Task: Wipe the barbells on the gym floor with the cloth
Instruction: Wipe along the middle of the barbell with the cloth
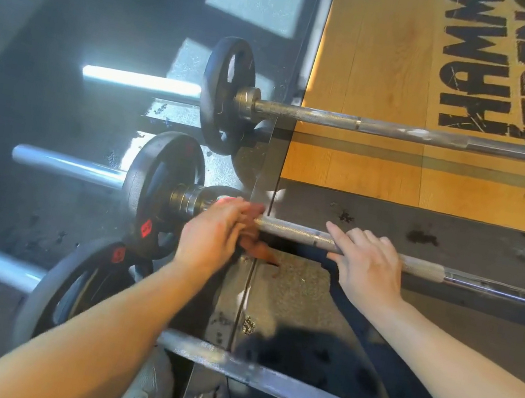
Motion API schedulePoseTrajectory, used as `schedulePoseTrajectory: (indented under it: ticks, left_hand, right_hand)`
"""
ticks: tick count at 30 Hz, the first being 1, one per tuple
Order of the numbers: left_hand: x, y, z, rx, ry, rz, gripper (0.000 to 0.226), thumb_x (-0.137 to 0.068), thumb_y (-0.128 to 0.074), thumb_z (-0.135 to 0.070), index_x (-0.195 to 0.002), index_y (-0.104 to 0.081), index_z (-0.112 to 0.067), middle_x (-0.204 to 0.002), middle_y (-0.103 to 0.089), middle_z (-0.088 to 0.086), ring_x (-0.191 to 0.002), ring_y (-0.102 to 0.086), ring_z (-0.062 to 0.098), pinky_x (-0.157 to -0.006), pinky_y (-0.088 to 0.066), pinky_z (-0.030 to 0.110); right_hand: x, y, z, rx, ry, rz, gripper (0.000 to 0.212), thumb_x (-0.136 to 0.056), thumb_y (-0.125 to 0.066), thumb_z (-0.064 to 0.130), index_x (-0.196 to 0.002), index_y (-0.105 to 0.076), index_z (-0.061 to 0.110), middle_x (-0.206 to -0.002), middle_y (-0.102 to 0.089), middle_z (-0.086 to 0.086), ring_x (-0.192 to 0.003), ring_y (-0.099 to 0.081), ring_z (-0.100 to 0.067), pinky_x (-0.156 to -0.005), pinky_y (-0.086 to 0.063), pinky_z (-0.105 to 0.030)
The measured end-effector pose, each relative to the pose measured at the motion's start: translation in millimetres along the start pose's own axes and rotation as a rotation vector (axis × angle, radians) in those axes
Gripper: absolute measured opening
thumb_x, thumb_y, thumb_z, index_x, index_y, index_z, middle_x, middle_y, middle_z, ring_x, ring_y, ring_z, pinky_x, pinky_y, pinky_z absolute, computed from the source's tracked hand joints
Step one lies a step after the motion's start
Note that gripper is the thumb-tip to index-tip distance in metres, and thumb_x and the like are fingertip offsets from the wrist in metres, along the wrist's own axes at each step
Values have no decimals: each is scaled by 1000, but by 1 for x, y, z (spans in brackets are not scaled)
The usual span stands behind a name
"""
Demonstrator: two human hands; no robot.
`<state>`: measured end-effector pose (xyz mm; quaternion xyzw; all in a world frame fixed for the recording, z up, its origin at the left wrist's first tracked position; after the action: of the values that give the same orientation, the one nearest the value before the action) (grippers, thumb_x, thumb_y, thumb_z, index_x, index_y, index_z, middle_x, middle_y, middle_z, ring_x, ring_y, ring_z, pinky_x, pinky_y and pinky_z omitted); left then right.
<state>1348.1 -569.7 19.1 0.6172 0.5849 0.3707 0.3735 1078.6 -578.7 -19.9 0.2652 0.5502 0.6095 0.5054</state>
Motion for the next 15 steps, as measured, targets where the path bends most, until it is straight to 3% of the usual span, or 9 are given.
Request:
schedulePoseTrajectory:
  ticks: [2, 5, 8, 11, 13, 15]
  left_hand:
    - [3, 12, 14, 40, 63, -63, 36, -97, -64, -10, -131, -64, -22, -128, -68, -3, -117, -65, 19, -107, -50, 37]
    - [4, 2, -11, 100, 119, -71, 34, -98, -61, -11, -130, -64, -22, -127, -64, -7, -116, -58, 6, -107, -41, 19]
    - [5, -31, -58, 29, -4, 4, 40, -100, -60, -19, -140, -59, -24, -143, -59, -4, -136, -51, 16, -117, -38, 32]
    - [0, -37, -60, -44, -70, 86, 47, -102, -59, -22, -148, -51, -25, -154, -49, -3, -146, -41, 19, -121, -29, 36]
    - [0, -16, -32, -46, -56, 89, 47, -100, -60, -19, -146, -53, -28, -149, -55, -5, -139, -49, 17, -119, -36, 41]
    - [1, 12, 2, -13, 56, 17, 38, -99, -62, -17, -136, -60, -26, -131, -67, -4, -121, -63, 20, -103, -52, 41]
  right_hand:
    - [-1, -2, -1, -11, -15, 6, 52, -88, -76, 18, -138, -63, 19, -95, -66, -1, -86, -60, -26, -70, -41, -40]
    - [0, -3, -2, -15, -29, 22, 51, -88, -75, 19, -138, -63, 19, -97, -67, -1, -88, -61, -26, -72, -42, -41]
    - [-1, -1, -1, -13, -29, 23, 52, -87, -75, 20, -138, -63, 19, -96, -67, -1, -88, -61, -25, -72, -43, -41]
    - [-1, -1, -2, -16, -25, 9, 52, -86, -76, 20, -137, -64, 19, -94, -66, 0, -86, -61, -26, -71, -43, -41]
    - [-1, -2, -4, -32, -34, 12, 51, -87, -77, 21, -136, -65, 19, -94, -66, 0, -86, -61, -26, -71, -43, -41]
    - [-1, -4, -4, -29, -48, 31, 50, -87, -78, 23, -135, -65, 21, -95, -67, 1, -88, -62, -26, -72, -43, -40]
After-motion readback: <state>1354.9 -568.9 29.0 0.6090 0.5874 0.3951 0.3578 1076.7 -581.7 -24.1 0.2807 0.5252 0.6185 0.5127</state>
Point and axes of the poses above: each hand's wrist, its own x-axis away from the middle knuckle, its own y-axis out of the back of the hand, z = x × y, the point moved 6 cm from there along -x, towards the middle knuckle
